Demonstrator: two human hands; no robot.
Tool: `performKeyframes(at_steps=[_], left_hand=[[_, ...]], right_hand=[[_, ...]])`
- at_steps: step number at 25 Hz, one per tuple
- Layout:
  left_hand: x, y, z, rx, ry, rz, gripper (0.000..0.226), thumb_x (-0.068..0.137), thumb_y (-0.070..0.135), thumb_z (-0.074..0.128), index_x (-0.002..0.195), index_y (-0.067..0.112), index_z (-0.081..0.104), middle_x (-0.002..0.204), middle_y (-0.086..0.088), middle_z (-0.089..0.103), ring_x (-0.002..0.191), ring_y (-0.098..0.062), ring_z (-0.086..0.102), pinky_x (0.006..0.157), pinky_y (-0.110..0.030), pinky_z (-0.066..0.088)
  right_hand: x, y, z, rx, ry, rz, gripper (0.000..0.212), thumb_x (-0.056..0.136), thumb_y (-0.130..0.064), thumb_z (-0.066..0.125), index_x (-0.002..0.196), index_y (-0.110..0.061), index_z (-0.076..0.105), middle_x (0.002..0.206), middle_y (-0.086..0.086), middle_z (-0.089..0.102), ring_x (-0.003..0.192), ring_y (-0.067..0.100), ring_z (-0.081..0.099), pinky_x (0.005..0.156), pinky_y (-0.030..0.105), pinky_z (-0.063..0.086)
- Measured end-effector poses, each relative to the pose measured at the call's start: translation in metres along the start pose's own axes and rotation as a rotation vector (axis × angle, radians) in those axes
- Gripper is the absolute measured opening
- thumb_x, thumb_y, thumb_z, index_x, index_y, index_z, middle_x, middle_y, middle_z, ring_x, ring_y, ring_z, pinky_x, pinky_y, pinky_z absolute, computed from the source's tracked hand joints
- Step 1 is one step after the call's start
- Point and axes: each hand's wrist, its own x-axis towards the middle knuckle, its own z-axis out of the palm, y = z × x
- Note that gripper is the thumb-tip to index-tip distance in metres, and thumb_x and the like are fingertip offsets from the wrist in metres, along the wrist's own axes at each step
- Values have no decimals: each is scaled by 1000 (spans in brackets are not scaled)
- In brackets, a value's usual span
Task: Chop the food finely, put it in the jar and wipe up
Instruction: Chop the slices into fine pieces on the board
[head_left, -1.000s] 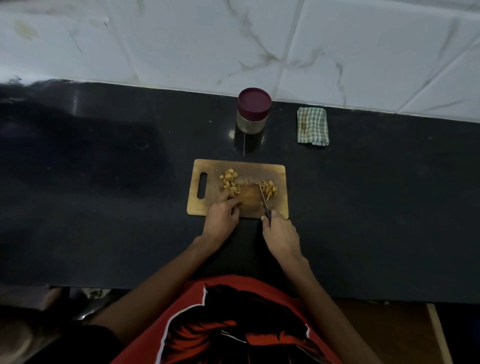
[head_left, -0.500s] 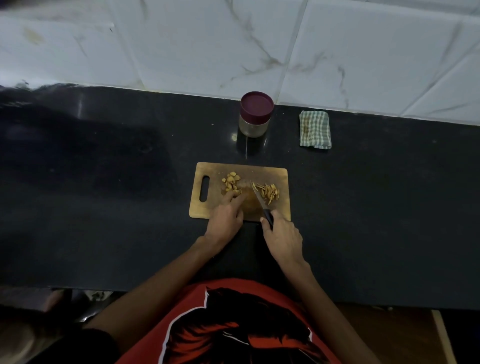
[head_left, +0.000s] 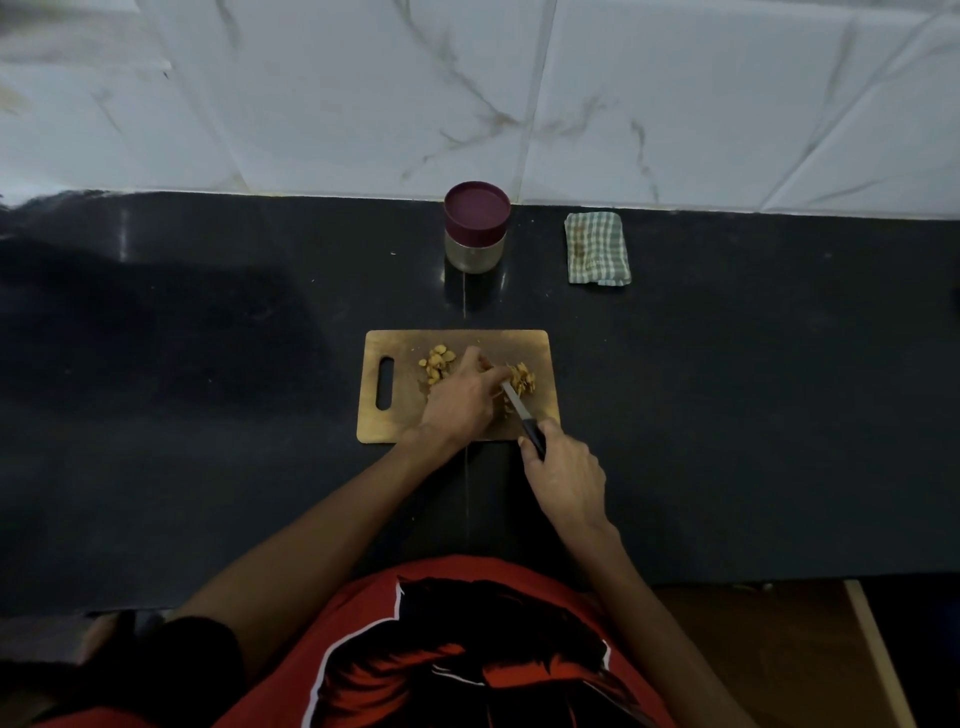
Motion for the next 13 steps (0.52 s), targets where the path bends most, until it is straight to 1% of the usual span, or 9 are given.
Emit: performKeyframes(at_steps=[3,4,7,8,10,13], left_hand=[[1,-2,-4,-85,17,-35,44,92,10,48,134,22,48,127,-7,40,99,-20,57,77,-33,55],[-1,-4,-5,-135,36,-49,43,91,8,49,133,21,50,127,-6,41,100,-19,57,80,-31,53],[-11,-17,-11,-271,136,-163,39,90,3,51,127,16,56,126,-1,45,101,-9,52,84,-15,41],[-16,-23,-12,-310,185,-212,37,89,3,53,124,15,58,123,1,48,101,-6,50,85,-14,39],[-27,-37,-12,-407,282,-302,34,87,2,54,118,14,62,117,1,55,100,-9,56,86,-21,46],[-40,-56,-15,-541,358,-453,28,89,3,54,114,13,62,102,2,62,87,-14,63,79,-35,56]], right_hand=[[1,1,0,9,-5,2,27,101,-37,46,121,-20,53,108,6,67,102,27,64,81,40,50],[1,1,-1,8,-14,4,27,102,-37,46,120,-19,53,107,6,67,101,27,64,81,39,49],[6,-1,3,23,-67,7,30,103,-37,42,120,-16,54,107,8,66,100,28,64,81,40,51],[8,-3,5,41,-91,3,30,103,-37,41,119,-15,55,106,9,66,98,28,65,82,43,52],[14,-9,8,89,-128,-4,29,104,-36,39,117,-16,55,102,8,66,95,26,66,83,47,53],[23,-18,12,132,-166,-19,27,104,-34,38,118,-15,52,98,8,67,93,25,65,81,44,53]])
